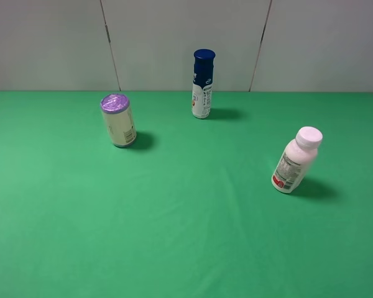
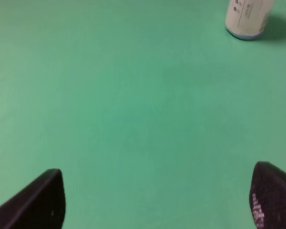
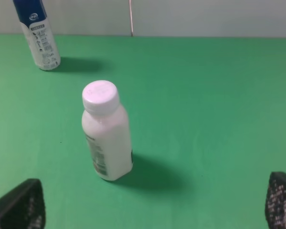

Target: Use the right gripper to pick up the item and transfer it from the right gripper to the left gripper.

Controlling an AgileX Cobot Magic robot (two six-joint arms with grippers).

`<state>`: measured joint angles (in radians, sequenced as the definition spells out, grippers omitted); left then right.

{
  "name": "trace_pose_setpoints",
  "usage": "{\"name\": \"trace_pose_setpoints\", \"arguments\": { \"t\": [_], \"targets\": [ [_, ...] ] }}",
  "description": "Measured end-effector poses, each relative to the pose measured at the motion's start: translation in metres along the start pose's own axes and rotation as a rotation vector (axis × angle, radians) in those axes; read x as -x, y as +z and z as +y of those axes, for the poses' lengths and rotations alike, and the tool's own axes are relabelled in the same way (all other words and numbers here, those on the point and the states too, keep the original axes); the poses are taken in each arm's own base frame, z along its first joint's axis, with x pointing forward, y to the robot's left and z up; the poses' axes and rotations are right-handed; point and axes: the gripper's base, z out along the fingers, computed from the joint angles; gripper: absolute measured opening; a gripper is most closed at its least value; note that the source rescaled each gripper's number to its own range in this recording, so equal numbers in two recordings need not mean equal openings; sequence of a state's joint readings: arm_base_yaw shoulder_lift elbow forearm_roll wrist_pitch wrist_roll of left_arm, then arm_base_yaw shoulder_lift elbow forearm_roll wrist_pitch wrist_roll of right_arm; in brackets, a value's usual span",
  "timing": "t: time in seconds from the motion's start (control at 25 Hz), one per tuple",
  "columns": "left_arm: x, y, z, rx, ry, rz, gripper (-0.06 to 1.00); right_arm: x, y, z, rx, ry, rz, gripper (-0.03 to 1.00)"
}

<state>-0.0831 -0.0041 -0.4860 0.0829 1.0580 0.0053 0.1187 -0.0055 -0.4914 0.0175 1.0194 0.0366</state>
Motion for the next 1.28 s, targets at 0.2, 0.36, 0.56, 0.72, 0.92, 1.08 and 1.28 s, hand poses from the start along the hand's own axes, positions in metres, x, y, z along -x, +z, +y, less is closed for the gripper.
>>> {"name": "trace_pose_setpoints", "arguments": {
  "t": [0.2, 0.36, 0.56, 0.72, 0.92, 1.08, 1.28],
  "targets": [
    [0.0000, 0.0000, 0.0000, 0.000, 0.000, 0.000, 0.53, 0.0000, 0.0000, 0.0000, 0.000, 0.000, 0.000, 1.00],
    [0.0000, 0.0000, 0.0000, 0.000, 0.000, 0.000, 0.53, 0.0000, 0.0000, 0.0000, 0.000, 0.000, 0.000, 1.00],
    [0.0000, 0.0000, 0.0000, 0.000, 0.000, 0.000, 0.53, 0.0000, 0.0000, 0.0000, 0.000, 0.000, 0.000, 1.00],
    [0.0000, 0.0000, 0.0000, 0.000, 0.000, 0.000, 0.53, 0.0000, 0.0000, 0.0000, 0.000, 0.000, 0.000, 1.00],
    [0.0000, 0.0000, 0.0000, 0.000, 0.000, 0.000, 0.53, 0.0000, 0.0000, 0.0000, 0.000, 0.000, 0.000, 1.00],
    [0.0000, 0.0000, 0.0000, 0.000, 0.000, 0.000, 0.53, 0.0000, 0.0000, 0.0000, 0.000, 0.000, 0.000, 1.00],
    [0.0000, 0.0000, 0.0000, 0.000, 0.000, 0.000, 0.53, 0.0000, 0.0000, 0.0000, 0.000, 0.000, 0.000, 1.00]
  ]
}}
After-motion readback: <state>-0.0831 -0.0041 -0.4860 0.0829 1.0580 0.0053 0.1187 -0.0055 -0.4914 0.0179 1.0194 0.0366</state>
